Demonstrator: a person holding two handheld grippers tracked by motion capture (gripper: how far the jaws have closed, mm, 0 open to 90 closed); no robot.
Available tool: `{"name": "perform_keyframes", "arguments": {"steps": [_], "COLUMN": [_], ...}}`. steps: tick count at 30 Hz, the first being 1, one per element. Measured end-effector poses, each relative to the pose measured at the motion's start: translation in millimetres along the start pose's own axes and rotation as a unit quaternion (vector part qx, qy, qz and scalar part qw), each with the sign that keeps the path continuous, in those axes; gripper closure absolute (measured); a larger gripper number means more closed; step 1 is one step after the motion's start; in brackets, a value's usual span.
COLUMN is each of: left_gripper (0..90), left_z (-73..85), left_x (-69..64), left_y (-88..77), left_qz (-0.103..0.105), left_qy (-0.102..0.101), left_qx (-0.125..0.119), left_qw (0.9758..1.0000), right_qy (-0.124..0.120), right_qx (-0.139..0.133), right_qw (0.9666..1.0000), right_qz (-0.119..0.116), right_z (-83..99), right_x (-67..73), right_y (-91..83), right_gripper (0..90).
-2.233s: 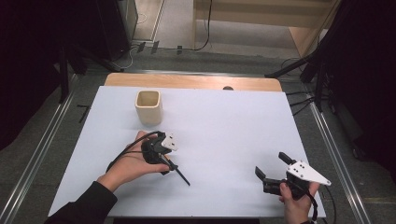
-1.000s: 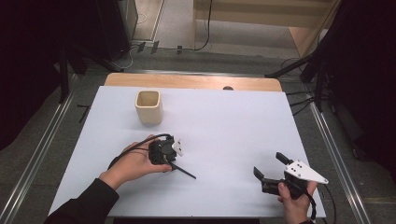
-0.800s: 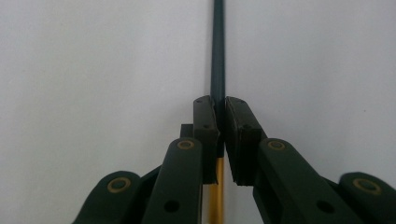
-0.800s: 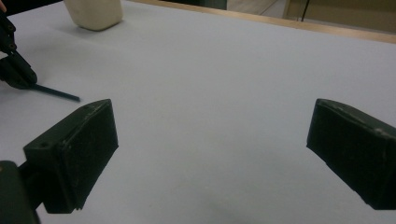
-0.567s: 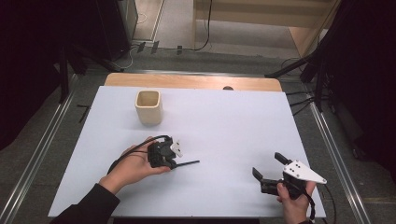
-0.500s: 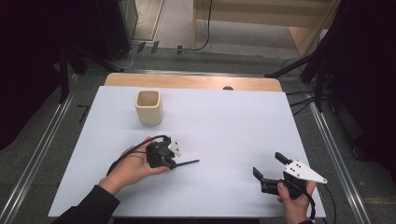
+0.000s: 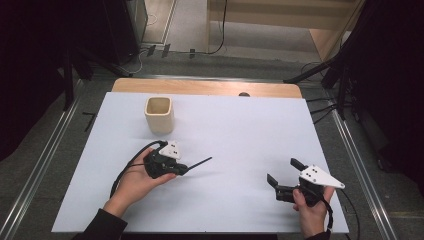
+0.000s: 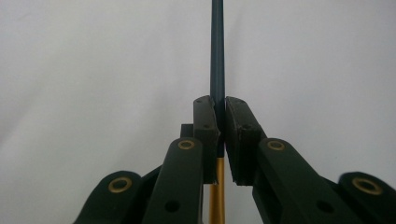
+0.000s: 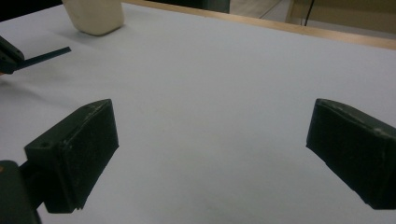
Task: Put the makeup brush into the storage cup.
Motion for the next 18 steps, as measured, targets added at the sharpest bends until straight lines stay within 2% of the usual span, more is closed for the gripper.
{"name": "perform_keyframes", "arguments": {"steps": [2, 3, 5, 10, 15, 18], "left_gripper": [84.4, 84.4, 84.4, 84.4, 84.4, 84.4], "left_z": [0.3, 0.2, 0.2, 2.0, 4.2, 4.7], "left_x": [1.6, 2.9, 4.0, 5.6, 9.2, 12.1], "left_y": [-1.9, -3.8, -6.8, -12.0, -18.0, -23.6], "left_qz": [-0.002, -0.008, -0.003, -0.015, -0.010, -0.015], "left_qy": [-0.008, -0.005, -0.019, -0.034, -0.057, -0.065], "left_qx": [-0.017, -0.018, -0.037, -0.068, -0.099, -0.115], "left_qw": [0.9998, 0.9998, 0.9991, 0.9970, 0.9934, 0.9911], "right_qy": [-0.002, -0.002, -0.003, -0.005, -0.007, -0.006], "right_qx": [-0.003, -0.003, -0.006, -0.010, -0.015, -0.021], "right_qw": [1.0000, 1.0000, 0.9999, 0.9997, 0.9994, 0.9990], "right_qz": [-0.004, -0.006, -0.010, -0.021, -0.032, -0.040], "right_z": [-5.6, -8.4, -13.8, -28.5, -48.1, -59.0], "right_x": [3.5, 5.0, 7.6, 17.1, 29.1, 35.5], "right_y": [2.6, 4.3, 8.5, 21.9, 37.2, 46.1], "right_gripper": [2.7, 2.7, 2.7, 3.0, 3.5, 3.7]}}
Point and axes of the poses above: each handheld gripper's, and its own axes: y roughly forward along the jaws, z roughly out of its underside, x roughly to its left, the point moved 2 cm from there along y, roughly forward along the jaws, and after that the axes turned 5 degrees about -x, right-handed, at the moved point
